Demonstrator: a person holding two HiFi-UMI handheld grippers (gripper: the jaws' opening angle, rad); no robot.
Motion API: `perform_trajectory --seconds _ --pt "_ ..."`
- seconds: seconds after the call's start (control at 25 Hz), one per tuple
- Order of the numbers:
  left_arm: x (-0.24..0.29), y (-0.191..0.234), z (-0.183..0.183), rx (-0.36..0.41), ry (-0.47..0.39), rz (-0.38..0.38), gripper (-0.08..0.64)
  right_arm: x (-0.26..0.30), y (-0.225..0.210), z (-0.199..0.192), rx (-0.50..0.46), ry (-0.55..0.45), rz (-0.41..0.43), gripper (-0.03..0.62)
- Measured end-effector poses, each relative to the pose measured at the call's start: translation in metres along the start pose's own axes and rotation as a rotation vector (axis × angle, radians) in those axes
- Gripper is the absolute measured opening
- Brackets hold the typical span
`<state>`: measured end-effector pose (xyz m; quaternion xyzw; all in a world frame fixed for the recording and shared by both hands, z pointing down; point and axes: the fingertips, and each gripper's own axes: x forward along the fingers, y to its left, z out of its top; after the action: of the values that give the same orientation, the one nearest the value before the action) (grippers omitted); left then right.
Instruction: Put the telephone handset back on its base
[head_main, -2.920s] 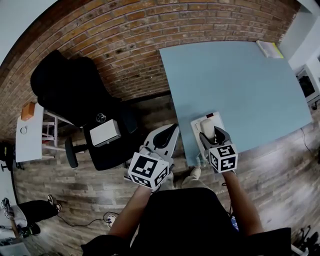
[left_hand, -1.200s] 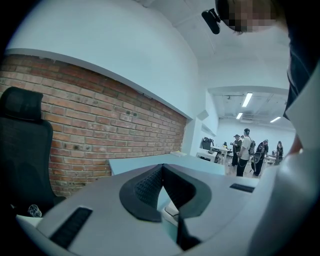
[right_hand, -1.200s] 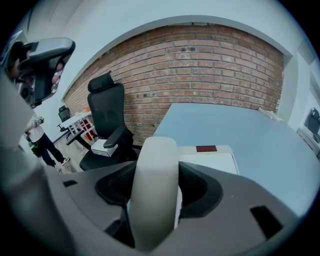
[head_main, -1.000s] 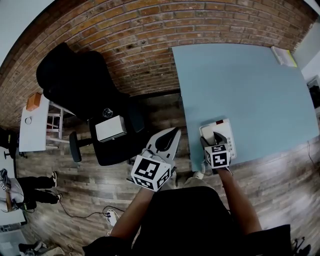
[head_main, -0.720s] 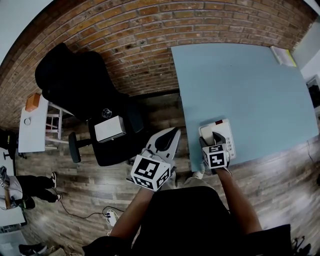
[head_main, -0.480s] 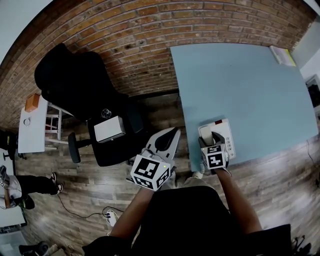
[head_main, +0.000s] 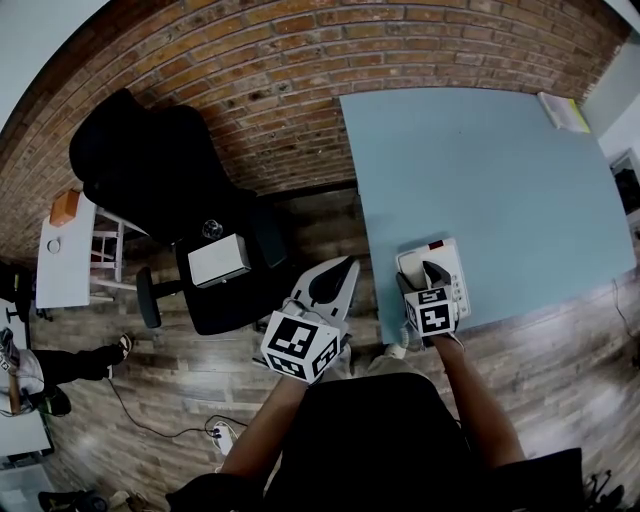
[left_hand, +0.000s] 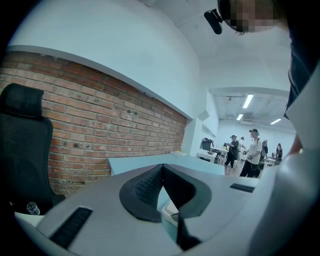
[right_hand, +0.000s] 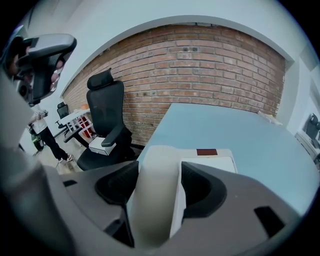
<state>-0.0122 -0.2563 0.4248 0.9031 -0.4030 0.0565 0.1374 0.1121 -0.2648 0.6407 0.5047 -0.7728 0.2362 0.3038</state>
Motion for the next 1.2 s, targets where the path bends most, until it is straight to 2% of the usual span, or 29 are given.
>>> perform_trajectory --seconds 0.88,1.2 --pt "-0.002 -0.010 0.000 -0.005 -0.006 -0.051 0.008 -0.022 0.005 0.008 0.062 -0.048 0.018 0.252" --pt "-0.004 -0.011 0.000 -0.020 -0.012 -0.077 0.008 -0.038 0.003 0.020 0.073 -0.087 0.001 0.250"
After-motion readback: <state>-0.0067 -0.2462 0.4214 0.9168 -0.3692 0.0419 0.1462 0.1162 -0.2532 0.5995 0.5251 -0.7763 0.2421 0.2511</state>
